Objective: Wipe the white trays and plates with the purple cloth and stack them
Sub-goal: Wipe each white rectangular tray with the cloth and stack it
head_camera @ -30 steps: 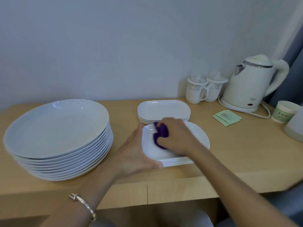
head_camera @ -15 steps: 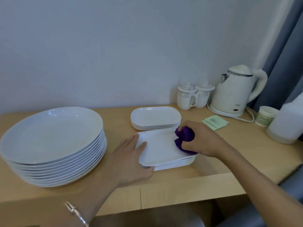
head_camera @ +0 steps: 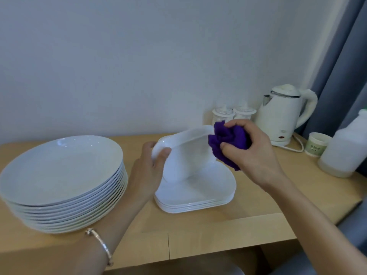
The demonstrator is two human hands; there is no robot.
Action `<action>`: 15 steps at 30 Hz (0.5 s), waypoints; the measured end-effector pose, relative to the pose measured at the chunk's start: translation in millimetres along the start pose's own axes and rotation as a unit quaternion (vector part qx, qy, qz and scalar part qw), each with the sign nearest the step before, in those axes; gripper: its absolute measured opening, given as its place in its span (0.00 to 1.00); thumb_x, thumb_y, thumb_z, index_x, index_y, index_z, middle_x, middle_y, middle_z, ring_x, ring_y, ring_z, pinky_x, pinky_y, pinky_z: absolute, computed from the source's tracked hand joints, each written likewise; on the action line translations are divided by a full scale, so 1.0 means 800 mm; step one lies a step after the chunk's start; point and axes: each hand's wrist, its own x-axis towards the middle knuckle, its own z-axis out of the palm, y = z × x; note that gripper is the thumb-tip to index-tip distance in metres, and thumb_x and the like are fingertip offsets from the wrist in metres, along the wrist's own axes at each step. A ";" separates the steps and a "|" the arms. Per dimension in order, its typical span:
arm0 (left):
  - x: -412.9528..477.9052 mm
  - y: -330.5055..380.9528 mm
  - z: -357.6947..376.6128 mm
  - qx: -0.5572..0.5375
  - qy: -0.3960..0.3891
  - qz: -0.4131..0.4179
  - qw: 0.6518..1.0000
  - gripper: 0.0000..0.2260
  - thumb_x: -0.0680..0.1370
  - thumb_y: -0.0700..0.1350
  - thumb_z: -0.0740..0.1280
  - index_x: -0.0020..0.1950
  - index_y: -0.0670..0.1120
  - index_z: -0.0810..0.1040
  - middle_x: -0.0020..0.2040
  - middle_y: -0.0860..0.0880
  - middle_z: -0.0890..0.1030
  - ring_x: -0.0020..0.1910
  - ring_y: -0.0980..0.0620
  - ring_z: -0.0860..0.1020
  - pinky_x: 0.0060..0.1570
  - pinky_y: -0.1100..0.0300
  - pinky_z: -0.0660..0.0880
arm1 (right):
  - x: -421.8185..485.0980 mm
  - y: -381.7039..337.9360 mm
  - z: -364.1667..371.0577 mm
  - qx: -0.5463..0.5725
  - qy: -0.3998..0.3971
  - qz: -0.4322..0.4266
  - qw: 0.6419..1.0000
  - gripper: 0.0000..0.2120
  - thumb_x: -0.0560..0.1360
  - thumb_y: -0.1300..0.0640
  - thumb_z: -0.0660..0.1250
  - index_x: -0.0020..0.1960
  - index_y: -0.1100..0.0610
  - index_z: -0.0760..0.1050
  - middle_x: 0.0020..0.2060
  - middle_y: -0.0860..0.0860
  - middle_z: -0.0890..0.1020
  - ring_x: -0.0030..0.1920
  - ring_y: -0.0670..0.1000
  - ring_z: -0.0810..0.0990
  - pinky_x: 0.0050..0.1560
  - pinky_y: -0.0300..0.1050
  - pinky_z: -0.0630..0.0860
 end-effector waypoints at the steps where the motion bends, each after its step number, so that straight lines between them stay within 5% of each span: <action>1: 0.004 -0.001 0.005 -0.005 0.020 -0.015 1.000 0.18 0.80 0.57 0.59 0.65 0.48 0.67 0.45 0.53 0.78 0.50 0.45 0.76 0.44 0.55 0.69 | -0.002 0.006 0.002 -0.006 -0.004 0.008 1.000 0.17 0.69 0.68 0.70 0.47 0.46 0.75 0.44 0.42 0.81 0.40 0.38 0.80 0.36 0.31 0.75; 6: 0.008 -0.014 0.029 0.100 0.021 -0.058 0.993 0.18 0.82 0.54 0.54 0.69 0.47 0.67 0.64 0.46 0.75 0.62 0.44 0.73 0.54 0.54 0.69 | -0.003 0.046 0.020 -0.142 -0.027 0.015 0.989 0.20 0.67 0.62 0.72 0.47 0.39 0.72 0.46 0.34 0.77 0.45 0.31 0.75 0.43 0.22 0.68; 12: 0.007 -0.027 0.028 0.163 -0.004 -0.084 0.983 0.18 0.82 0.52 0.50 0.69 0.47 0.67 0.64 0.43 0.71 0.62 0.43 0.70 0.58 0.51 0.69 | -0.014 0.090 0.062 -0.294 -0.188 -0.058 0.935 0.22 0.70 0.53 0.69 0.64 0.48 0.73 0.56 0.33 0.70 0.61 0.39 0.66 0.64 0.34 0.63; 15: 0.004 -0.035 0.031 0.159 -0.043 -0.096 0.982 0.20 0.81 0.57 0.51 0.69 0.49 0.65 0.65 0.46 0.69 0.61 0.46 0.71 0.54 0.53 0.69 | -0.008 0.101 0.064 -0.313 -0.182 -0.073 0.929 0.25 0.69 0.48 0.64 0.65 0.48 0.72 0.63 0.40 0.70 0.67 0.42 0.62 0.66 0.36 0.60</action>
